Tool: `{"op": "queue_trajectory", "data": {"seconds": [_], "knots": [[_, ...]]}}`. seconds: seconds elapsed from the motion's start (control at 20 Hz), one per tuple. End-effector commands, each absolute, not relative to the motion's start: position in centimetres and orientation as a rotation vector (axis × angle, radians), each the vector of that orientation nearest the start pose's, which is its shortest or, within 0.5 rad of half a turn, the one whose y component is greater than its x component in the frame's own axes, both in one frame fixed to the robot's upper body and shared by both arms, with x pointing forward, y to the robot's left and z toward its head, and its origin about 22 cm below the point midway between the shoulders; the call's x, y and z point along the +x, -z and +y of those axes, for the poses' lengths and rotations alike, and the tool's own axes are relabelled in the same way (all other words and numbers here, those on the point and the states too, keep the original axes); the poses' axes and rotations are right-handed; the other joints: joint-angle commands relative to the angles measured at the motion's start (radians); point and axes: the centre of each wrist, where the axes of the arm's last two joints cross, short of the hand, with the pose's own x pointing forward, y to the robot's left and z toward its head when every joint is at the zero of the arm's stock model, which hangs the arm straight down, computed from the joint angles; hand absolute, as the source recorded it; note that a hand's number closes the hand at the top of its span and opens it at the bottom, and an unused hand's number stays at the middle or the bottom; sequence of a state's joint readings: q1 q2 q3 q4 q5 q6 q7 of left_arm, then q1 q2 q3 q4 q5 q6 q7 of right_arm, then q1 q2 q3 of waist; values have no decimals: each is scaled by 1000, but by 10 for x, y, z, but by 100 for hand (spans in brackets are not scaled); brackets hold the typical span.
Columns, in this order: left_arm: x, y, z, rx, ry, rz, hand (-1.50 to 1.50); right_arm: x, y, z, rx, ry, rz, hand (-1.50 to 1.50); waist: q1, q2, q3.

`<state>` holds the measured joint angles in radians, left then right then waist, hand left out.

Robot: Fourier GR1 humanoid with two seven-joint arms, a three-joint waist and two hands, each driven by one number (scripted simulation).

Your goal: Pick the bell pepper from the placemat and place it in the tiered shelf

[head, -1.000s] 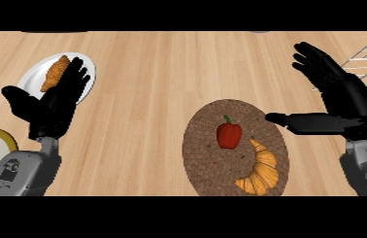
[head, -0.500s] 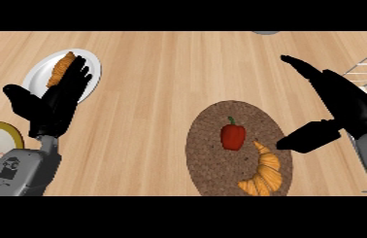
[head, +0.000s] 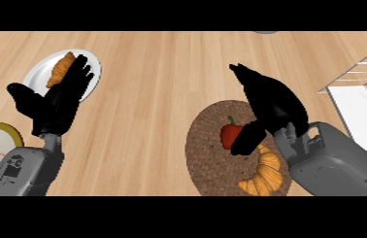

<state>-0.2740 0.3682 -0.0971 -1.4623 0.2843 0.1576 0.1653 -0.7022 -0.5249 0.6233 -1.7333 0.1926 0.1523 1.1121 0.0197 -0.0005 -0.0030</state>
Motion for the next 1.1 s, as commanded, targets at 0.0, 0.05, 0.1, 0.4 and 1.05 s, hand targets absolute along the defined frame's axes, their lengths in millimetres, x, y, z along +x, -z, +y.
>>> {"op": "queue_trajectory", "data": {"seconds": [0.0,0.05,0.1,0.4,1.05], "knots": [[296,-62,275,56,79,-1523,0,293,-161,-94,-815,-1098,-874,-150,7,-1,1],[306,-63,265,80,40,-1532,0,287,-161,-102,-845,-1144,-822,-150,-14,-2,0],[308,-73,267,59,66,-1518,0,299,-167,-96,-858,-1128,-822,-150,-5,-1,1],[306,-68,265,69,46,-1536,0,298,-131,-80,-882,-1166,-753,-150,-15,0,2],[301,-67,276,91,41,-1531,0,295,-104,-92,-899,-1169,-677,-150,-21,0,2]]}}
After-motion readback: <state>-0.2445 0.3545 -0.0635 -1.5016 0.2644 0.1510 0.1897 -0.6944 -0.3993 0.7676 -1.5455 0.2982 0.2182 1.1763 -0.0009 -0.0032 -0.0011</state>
